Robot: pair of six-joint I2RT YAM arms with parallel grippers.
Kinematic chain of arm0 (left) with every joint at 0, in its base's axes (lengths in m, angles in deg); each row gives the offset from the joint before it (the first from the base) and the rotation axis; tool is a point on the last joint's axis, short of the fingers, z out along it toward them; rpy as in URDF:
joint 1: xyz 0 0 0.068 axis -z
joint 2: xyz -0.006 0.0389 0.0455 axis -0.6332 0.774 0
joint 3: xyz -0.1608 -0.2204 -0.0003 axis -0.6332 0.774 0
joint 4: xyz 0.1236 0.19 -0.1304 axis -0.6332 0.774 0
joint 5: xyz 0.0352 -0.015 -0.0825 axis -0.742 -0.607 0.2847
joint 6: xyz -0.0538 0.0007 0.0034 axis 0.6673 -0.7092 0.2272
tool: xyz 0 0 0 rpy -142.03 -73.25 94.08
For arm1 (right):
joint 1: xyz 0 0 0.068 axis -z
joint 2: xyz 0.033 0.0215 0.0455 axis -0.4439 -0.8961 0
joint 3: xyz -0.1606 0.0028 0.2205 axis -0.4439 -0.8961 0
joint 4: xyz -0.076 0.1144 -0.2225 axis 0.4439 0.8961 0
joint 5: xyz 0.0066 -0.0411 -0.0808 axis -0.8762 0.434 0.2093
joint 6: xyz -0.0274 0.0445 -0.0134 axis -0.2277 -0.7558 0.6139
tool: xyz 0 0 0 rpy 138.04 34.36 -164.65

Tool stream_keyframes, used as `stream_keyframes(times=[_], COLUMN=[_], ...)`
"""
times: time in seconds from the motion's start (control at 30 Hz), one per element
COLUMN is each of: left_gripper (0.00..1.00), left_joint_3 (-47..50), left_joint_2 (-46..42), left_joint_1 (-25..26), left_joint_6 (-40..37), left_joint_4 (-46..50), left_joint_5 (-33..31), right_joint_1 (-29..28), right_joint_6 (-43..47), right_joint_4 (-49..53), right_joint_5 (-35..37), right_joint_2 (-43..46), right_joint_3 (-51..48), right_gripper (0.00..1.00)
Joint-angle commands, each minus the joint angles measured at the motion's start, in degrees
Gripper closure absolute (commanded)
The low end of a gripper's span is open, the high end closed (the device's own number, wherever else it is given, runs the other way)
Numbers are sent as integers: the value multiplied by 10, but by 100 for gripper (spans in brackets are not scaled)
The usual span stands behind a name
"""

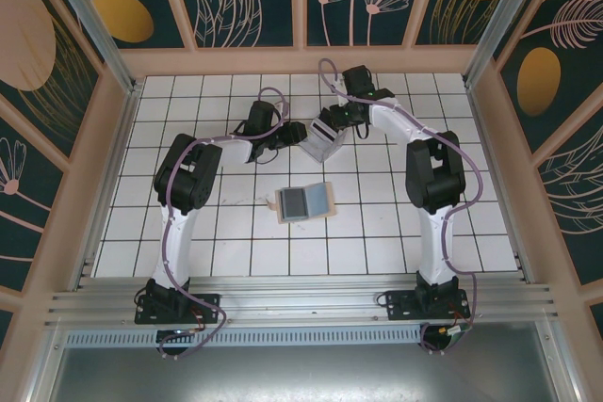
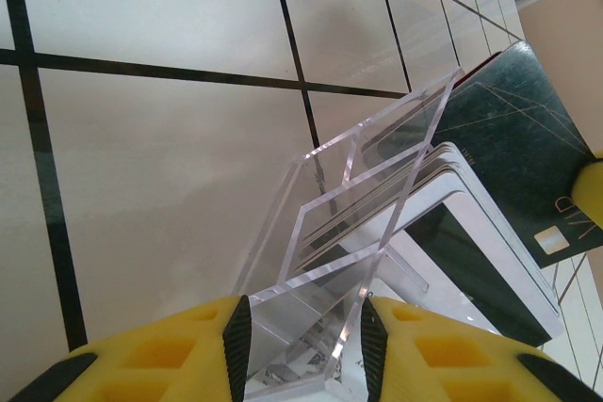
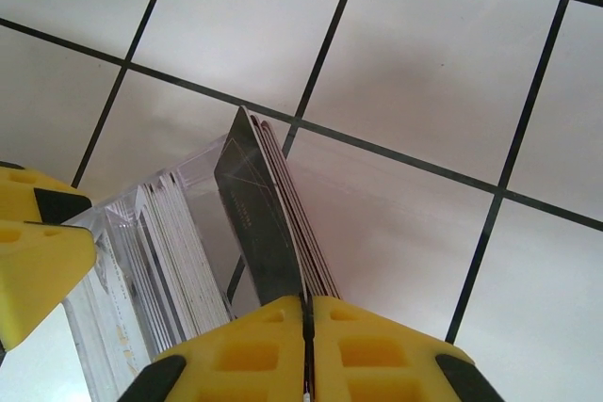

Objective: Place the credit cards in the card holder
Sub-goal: Pick up the credit card from the storage box.

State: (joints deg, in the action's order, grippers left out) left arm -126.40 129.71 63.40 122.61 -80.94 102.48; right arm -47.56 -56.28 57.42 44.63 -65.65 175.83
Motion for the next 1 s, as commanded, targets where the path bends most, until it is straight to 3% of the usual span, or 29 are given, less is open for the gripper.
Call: stream_keyframes(times=[0.0,0.67,0.97], left_gripper=[61,58,48], left_joint_3=[1,21,41], left_joint_2=[24,-11,-99], left_joint_1=[-1,-1,-1], left_joint_6=[-1,-3,-26], left_joint_4=[40,37,63], left_joint_5=[-2,1,-14], right_joint_1=[-3,35,48], right_joint_6=[14,-51,-192], right_joint_4=[18,-79,-252], right_joint_5=[21,-171,-319], right_joint_2=[28,128,254], right_joint_3=[18,-76,-274], right_gripper=[90,98,100])
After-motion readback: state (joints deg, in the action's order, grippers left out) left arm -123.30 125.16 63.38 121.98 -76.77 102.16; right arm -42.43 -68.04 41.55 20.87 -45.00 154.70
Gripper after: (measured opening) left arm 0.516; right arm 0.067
